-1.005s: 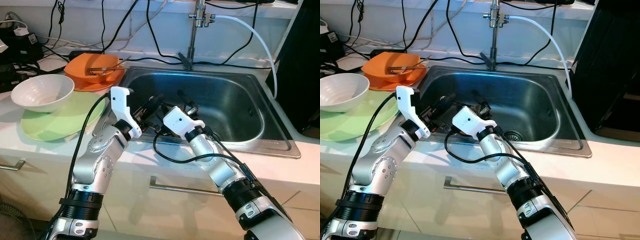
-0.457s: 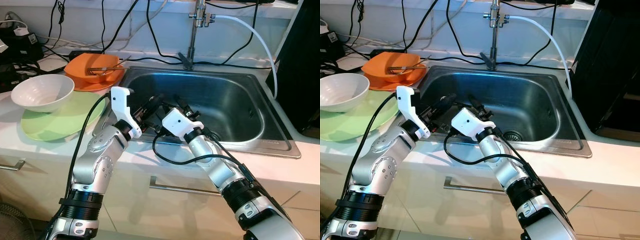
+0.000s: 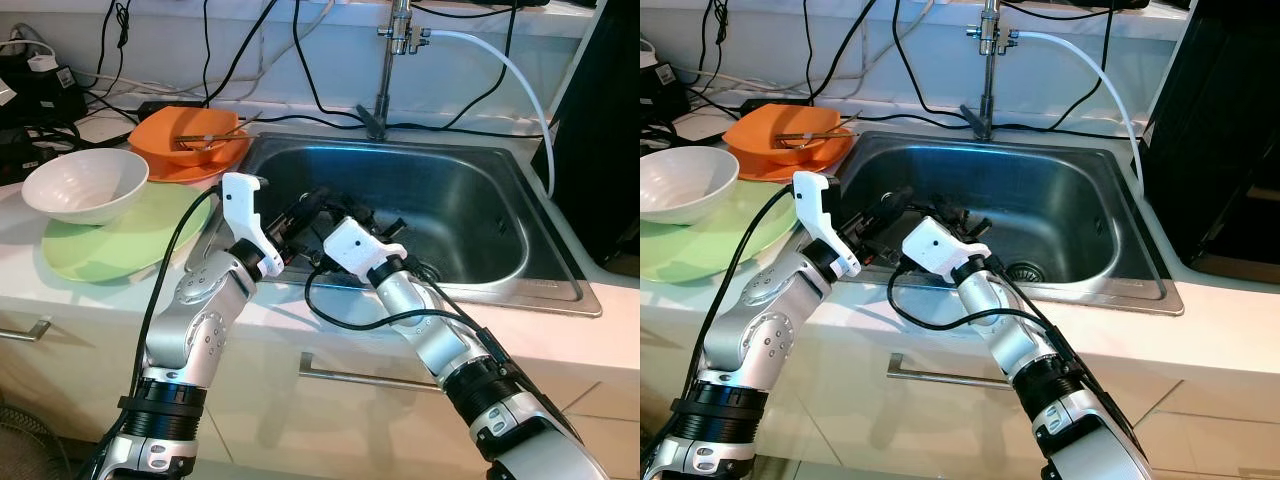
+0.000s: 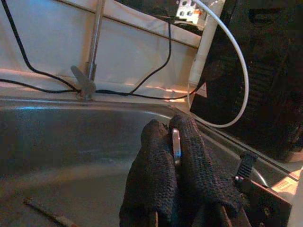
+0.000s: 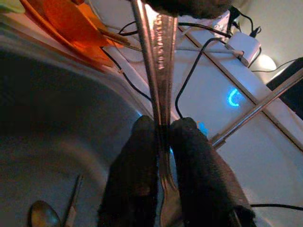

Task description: Kitchen organization

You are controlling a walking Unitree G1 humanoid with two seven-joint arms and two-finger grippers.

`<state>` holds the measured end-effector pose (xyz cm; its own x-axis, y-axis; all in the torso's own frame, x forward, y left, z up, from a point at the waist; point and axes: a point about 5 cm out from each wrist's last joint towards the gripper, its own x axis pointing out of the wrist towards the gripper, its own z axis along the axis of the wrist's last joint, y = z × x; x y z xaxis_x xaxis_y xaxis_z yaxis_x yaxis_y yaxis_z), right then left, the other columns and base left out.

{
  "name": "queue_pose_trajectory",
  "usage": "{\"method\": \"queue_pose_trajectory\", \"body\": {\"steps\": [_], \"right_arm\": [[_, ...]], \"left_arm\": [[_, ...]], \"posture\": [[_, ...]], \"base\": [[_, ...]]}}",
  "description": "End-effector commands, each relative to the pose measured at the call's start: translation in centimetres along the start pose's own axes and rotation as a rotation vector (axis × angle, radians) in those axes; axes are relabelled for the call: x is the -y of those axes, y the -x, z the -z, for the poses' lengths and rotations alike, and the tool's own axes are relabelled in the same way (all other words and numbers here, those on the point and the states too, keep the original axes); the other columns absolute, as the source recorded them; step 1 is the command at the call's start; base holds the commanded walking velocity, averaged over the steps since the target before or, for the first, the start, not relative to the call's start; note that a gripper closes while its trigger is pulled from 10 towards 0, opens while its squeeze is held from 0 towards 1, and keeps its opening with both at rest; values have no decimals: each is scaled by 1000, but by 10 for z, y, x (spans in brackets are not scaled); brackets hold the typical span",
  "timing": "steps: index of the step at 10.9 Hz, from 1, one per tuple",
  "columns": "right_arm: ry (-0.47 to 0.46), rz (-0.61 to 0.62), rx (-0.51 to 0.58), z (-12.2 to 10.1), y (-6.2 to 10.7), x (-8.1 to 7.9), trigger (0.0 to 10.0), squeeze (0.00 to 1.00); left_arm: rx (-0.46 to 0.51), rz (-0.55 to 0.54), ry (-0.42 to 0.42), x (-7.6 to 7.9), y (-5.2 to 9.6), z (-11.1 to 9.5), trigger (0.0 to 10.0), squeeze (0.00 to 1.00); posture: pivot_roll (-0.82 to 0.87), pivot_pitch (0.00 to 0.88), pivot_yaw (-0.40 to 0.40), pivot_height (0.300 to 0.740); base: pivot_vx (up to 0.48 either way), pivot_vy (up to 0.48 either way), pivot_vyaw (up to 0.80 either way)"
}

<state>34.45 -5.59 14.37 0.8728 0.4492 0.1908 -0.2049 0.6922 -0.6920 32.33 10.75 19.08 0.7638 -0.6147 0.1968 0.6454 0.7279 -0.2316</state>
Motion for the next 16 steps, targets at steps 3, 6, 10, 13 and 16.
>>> {"method": "queue_pose_trajectory", "body": {"steps": [3, 6, 10, 13, 16], "right_arm": [[12, 4, 12, -3, -4, 3, 0, 0], [13, 6, 11, -3, -4, 3, 0, 0], [21, 13, -6, 0, -5, 5, 0, 0], [30, 24, -46, 8, -6, 10, 0, 0], [13, 90, -175, 24, -14, 30, 10000, 0]], "left_arm": [[13, 21, -49, 3, -3, -10, 10000, 0], [12, 27, -48, 4, -3, -9, 10000, 1000], [89, -23, 11, -4, 2, -19, 10000, 1000], [170, -78, 65, -13, 10, -30, 10000, 0], [137, -168, 32, -28, 27, -26, 10000, 0]], "posture": [[227, 0, 18, 740], [227, 0, 17, 740], [229, 1, 14, 740], [231, 0, 9, 740], [241, 0, 0, 740]], "base": [[0, 0, 0], [0, 0, 0], [0, 0, 0], [0, 0, 0], [0, 0, 0]]}}
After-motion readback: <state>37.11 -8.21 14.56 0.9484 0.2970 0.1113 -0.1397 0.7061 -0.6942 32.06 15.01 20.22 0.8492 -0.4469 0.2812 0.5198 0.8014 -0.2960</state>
